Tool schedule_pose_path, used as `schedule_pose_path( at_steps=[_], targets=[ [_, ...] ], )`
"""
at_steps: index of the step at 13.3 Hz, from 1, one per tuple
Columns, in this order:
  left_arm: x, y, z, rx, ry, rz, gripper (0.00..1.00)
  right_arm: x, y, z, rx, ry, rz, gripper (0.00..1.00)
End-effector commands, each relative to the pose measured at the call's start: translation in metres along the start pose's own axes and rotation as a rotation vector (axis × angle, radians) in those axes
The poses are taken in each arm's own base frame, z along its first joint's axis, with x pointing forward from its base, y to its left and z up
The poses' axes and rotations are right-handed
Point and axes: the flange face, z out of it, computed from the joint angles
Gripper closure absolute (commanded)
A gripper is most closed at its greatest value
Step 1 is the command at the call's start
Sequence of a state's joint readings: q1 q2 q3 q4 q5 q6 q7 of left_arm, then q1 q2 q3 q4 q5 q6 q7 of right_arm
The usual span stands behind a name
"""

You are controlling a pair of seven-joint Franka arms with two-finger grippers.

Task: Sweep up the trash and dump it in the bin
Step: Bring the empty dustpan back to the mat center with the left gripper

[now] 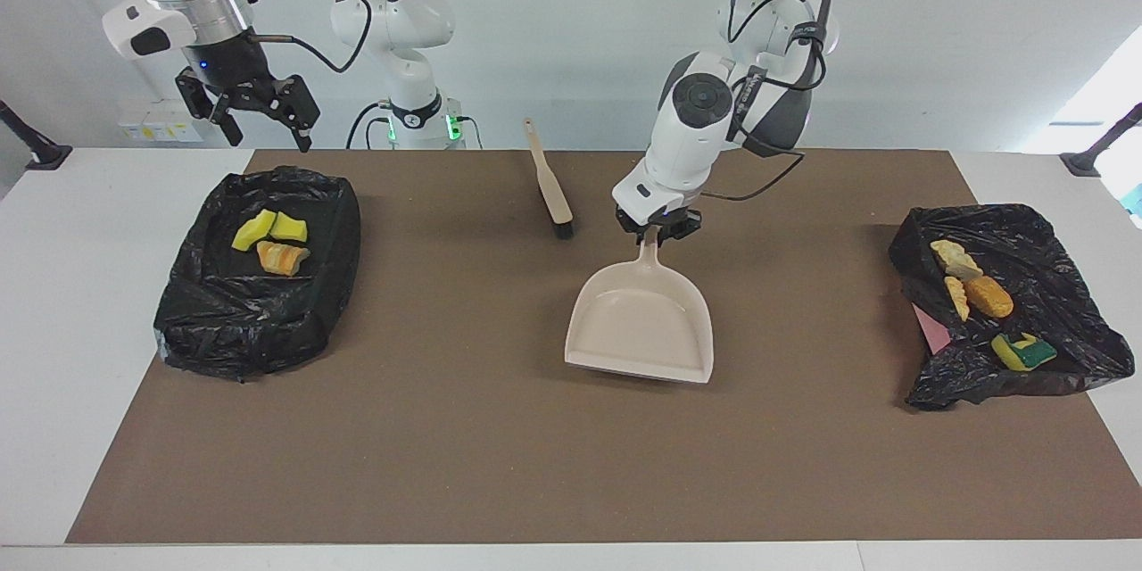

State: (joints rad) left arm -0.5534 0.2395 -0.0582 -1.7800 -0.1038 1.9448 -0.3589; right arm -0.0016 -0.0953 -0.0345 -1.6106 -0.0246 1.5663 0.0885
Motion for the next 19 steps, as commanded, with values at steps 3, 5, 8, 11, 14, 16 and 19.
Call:
schedule_pose_path(
  at_steps=[3, 5, 8, 11, 14, 16, 19],
  targets=[
    [0.006, 0.031, 0.017, -0.002, 0.002, 0.022, 1.00, -0.014, -0.021, -0.003, 0.015, -0.015, 0.032, 0.00],
    [0.011, 0.050, 0.026, -0.002, -0.001, 0.016, 1.00, -0.015, -0.024, -0.005, 0.015, -0.012, 0.033, 0.00],
    [0.009, 0.081, 0.057, 0.015, -0.016, 0.011, 1.00, -0.013, -0.019, -0.005, 0.011, 0.002, 0.012, 0.00],
    [0.006, 0.095, 0.064, 0.014, 0.008, 0.031, 0.40, -0.006, -0.012, -0.004, 0.016, 0.023, -0.026, 0.00],
    [0.018, 0.072, 0.047, 0.029, 0.039, 0.017, 0.00, -0.005, -0.008, -0.003, 0.014, 0.019, -0.023, 0.00],
    [0.029, 0.036, 0.026, 0.021, 0.048, -0.032, 0.00, -0.006, -0.008, -0.003, 0.017, 0.017, -0.023, 0.00],
    [0.041, -0.019, -0.003, 0.012, 0.039, -0.116, 0.00, -0.007, -0.009, -0.003, 0.018, 0.014, -0.023, 0.00]
  ],
)
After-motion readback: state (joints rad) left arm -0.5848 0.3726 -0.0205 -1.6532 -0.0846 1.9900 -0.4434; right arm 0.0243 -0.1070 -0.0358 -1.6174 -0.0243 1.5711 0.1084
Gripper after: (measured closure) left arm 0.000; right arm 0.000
